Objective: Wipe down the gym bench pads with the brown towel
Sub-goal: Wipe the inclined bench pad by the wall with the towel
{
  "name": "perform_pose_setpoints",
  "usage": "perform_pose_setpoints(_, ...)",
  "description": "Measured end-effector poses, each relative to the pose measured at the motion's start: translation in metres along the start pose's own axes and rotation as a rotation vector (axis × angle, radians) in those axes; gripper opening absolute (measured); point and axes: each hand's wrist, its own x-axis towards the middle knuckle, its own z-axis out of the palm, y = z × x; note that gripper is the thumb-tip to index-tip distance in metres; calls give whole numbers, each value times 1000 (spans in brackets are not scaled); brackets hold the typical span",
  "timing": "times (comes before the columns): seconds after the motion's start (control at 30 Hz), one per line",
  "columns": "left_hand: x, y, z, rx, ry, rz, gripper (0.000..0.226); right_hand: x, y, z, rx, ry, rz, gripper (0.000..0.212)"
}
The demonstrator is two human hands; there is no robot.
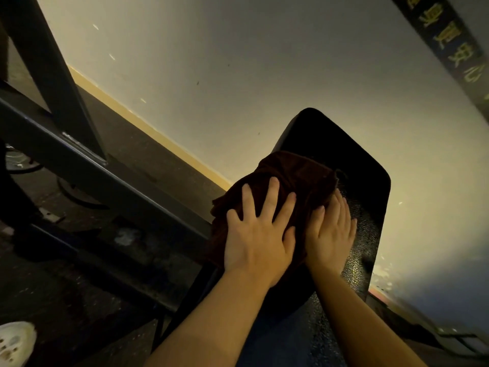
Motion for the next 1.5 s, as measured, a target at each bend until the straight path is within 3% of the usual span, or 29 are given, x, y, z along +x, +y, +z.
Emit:
perform_pose_setpoints(0.3, 22, 7, -5, 23, -14, 0, 65, 0, -1, -5, 213, 60, 29, 66)
perform_pose_setpoints(0.57, -16, -5, -3, -17, -3, -25, 65, 0, 1, -5, -21, -59, -35, 65)
perform_pose_setpoints(1.2, -207, -25, 29, 81, 21, -139, 60, -195, -23, -42, -108, -184, -5, 59)
perform_pose_setpoints(1.5, -244, -21, 31, 85, -30, -190, 59, -212, -19, -46, -125, -186, -18, 61)
